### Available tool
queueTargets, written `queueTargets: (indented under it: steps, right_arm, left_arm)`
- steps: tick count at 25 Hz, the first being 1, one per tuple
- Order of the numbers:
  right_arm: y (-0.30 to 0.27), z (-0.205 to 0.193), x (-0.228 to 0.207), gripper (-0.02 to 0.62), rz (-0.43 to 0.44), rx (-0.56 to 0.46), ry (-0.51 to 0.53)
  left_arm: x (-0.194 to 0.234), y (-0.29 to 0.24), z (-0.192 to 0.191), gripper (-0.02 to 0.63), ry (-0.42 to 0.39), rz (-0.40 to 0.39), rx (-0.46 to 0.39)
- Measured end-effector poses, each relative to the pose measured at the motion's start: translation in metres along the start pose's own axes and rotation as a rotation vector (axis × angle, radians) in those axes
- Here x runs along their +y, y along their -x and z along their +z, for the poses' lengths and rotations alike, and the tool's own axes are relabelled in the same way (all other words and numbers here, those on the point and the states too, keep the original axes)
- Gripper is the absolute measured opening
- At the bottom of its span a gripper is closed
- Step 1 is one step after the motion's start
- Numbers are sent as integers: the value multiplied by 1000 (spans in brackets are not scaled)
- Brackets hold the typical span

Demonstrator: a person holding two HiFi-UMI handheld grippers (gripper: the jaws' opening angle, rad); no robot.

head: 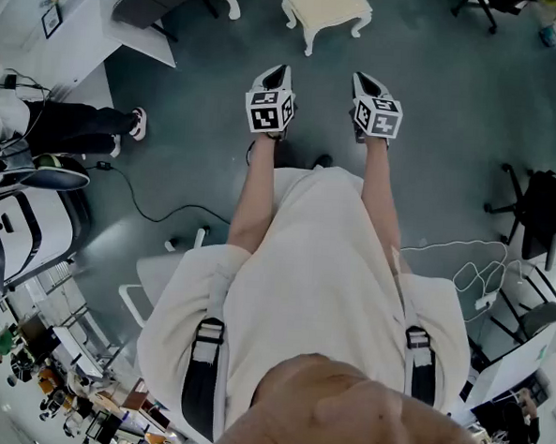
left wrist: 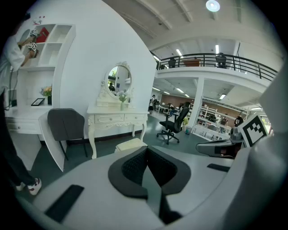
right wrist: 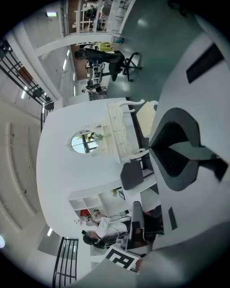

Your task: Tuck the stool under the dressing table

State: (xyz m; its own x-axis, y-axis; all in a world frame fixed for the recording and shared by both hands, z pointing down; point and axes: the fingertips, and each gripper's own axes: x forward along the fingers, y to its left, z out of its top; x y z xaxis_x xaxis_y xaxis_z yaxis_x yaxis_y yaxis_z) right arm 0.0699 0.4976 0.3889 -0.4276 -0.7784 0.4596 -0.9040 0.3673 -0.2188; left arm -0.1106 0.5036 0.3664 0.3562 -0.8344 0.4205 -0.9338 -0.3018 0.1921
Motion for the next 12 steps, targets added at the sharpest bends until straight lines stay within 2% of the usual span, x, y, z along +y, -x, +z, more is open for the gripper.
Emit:
queueTargets:
  steps: [6, 10, 12]
  right_arm:
    - [6, -2, -1, 43, 33, 10, -10]
    - [6, -2, 15, 43, 168, 53, -80]
    - [6, 3, 27, 43, 234, 30, -75]
  left_arm:
    - [-19, -3, -1, 15, -42, 5, -2]
    - [-31, -8, -2, 15, -208, 19, 19]
    - [-35, -9, 0, 14, -191, 4, 18]
